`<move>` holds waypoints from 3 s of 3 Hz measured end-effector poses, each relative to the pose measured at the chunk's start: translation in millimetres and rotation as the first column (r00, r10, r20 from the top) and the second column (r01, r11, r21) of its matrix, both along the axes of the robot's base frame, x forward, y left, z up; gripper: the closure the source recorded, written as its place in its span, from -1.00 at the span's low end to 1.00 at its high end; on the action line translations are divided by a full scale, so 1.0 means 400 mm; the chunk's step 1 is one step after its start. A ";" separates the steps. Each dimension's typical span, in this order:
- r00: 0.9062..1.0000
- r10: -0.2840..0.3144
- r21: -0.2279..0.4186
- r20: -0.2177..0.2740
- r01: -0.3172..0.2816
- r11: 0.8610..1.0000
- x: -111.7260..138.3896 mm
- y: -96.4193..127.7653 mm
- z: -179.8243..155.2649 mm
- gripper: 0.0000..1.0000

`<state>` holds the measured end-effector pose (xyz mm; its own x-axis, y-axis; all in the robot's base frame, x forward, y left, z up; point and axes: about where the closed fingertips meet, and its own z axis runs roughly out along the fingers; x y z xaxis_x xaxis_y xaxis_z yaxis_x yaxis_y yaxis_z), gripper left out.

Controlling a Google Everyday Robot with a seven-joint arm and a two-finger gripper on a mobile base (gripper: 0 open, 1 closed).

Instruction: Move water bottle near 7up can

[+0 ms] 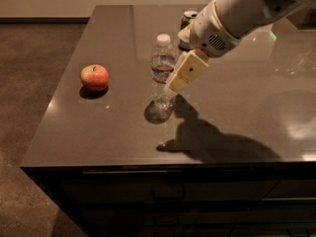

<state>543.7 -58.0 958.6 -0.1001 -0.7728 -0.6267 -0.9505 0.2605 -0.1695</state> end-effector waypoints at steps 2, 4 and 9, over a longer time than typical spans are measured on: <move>1.000 0.008 0.041 -0.013 -0.007 0.999 0.030 0.033 -0.022 -0.16; 0.998 -0.026 0.082 0.049 0.022 0.996 0.050 0.018 0.089 0.76; 0.880 -0.462 0.232 0.112 0.429 0.873 0.180 -0.131 0.190 1.00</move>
Offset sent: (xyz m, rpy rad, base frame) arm 0.0198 0.0167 -0.0109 0.0731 0.0281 0.0149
